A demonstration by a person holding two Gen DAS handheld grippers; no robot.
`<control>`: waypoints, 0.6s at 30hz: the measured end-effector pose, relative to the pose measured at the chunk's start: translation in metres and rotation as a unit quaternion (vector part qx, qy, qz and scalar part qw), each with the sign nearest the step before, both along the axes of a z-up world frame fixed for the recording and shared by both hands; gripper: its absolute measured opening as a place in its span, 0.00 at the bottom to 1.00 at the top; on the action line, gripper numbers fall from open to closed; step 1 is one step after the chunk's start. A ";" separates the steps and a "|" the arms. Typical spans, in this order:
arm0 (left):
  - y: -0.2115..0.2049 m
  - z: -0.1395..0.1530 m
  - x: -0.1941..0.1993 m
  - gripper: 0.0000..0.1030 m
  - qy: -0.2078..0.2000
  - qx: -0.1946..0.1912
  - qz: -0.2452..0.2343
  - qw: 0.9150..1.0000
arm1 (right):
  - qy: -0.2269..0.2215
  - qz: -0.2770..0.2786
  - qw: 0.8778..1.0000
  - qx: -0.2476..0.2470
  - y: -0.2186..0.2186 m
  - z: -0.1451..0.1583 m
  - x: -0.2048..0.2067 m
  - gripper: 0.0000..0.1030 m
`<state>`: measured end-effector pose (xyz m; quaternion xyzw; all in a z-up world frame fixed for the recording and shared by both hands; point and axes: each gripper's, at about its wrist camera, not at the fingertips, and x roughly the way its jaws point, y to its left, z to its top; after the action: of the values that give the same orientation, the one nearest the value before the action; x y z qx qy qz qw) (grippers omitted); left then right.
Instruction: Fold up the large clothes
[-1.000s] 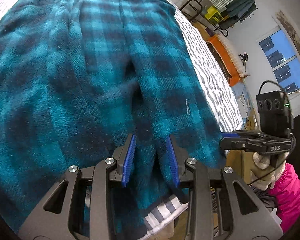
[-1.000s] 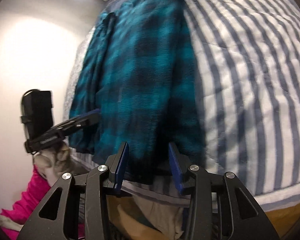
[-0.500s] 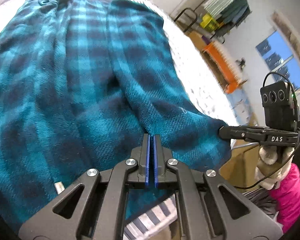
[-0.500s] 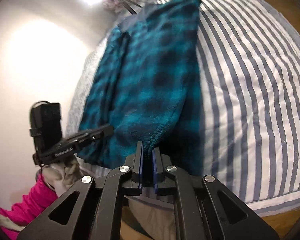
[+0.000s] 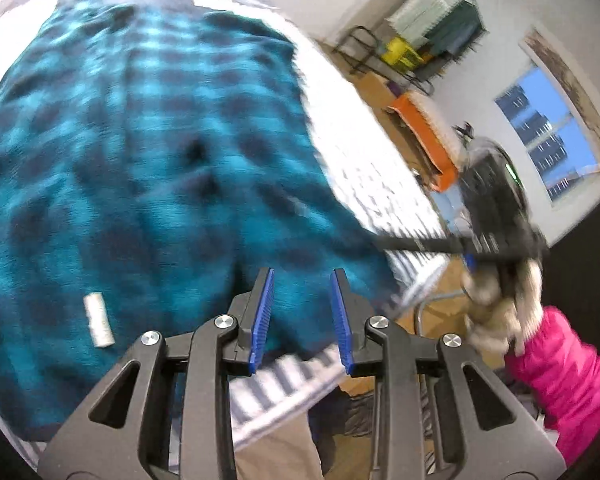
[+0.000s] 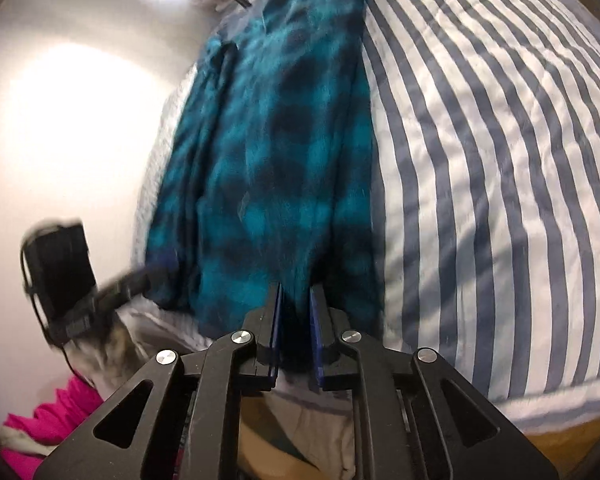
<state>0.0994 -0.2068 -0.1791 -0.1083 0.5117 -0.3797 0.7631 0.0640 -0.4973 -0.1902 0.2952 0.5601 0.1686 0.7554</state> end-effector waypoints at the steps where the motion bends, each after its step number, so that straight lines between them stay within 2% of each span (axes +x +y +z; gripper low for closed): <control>1: -0.008 0.001 -0.004 0.26 -0.002 -0.005 -0.011 1.000 | -0.003 -0.008 1.000 0.004 -0.006 0.003 0.003 0.25; 3: -0.029 0.000 -0.010 0.26 -0.005 -0.005 -0.035 0.999 | -0.007 -0.032 0.999 0.016 -0.013 0.003 0.018 0.33; 5: -0.050 -0.003 -0.017 0.26 -0.018 0.005 -0.057 0.998 | -0.005 -0.042 0.999 0.029 -0.016 -0.001 0.033 0.33; 9: -0.077 -0.022 -0.022 0.26 -0.007 0.026 -0.091 0.996 | 0.007 -0.047 0.999 -0.001 -0.014 -0.013 0.058 0.33; 15: -0.079 -0.043 -0.022 0.26 0.007 0.034 -0.102 0.994 | 0.015 -0.035 0.999 -0.025 -0.002 -0.028 0.082 0.33; 17: -0.080 -0.043 -0.023 0.26 0.004 0.036 -0.103 0.994 | 0.012 -0.039 0.999 -0.023 -0.001 -0.030 0.085 0.26; 18: -0.080 -0.043 -0.024 0.26 0.002 0.037 -0.104 0.994 | 0.008 -0.040 0.999 -0.027 0.000 -0.030 0.086 0.13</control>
<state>0.0754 -0.2868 -0.2220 -0.0266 0.5359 -0.4375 0.7216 0.1502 -0.4974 -0.2203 0.2979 0.5586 0.1207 0.7646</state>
